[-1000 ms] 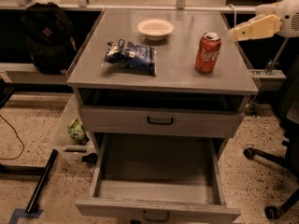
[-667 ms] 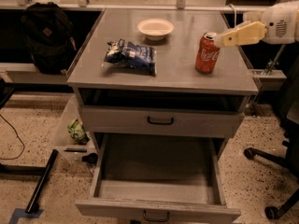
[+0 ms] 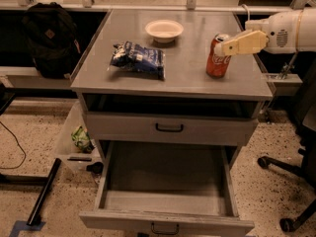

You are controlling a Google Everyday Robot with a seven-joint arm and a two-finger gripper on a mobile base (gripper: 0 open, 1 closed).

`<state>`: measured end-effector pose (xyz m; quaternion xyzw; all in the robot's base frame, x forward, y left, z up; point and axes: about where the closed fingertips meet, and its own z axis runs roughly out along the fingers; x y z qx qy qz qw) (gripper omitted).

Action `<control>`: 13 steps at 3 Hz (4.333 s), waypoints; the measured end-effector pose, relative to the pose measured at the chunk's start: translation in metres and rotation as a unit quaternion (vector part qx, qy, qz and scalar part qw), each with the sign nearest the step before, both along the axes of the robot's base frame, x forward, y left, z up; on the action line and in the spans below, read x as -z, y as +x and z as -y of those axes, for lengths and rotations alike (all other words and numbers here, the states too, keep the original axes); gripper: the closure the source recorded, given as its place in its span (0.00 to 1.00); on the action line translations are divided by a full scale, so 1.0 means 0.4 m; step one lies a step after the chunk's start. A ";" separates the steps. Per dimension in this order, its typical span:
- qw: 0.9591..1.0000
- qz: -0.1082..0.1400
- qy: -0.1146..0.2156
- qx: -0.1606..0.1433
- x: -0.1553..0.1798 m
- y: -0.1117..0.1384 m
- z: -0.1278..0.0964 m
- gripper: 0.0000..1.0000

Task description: Place coke can into middle drawer

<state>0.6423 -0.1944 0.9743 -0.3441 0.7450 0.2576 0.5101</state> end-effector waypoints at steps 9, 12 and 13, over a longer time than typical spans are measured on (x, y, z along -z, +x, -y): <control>0.981 0.118 0.033 0.152 0.030 0.272 0.189 0.00; 0.986 0.107 0.049 0.116 0.063 0.210 0.140 0.00; 0.986 0.105 0.051 0.116 0.065 0.211 0.138 0.00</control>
Offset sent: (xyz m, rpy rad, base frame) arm 0.0487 -0.1353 -0.1713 -0.3922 -0.0871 -0.5150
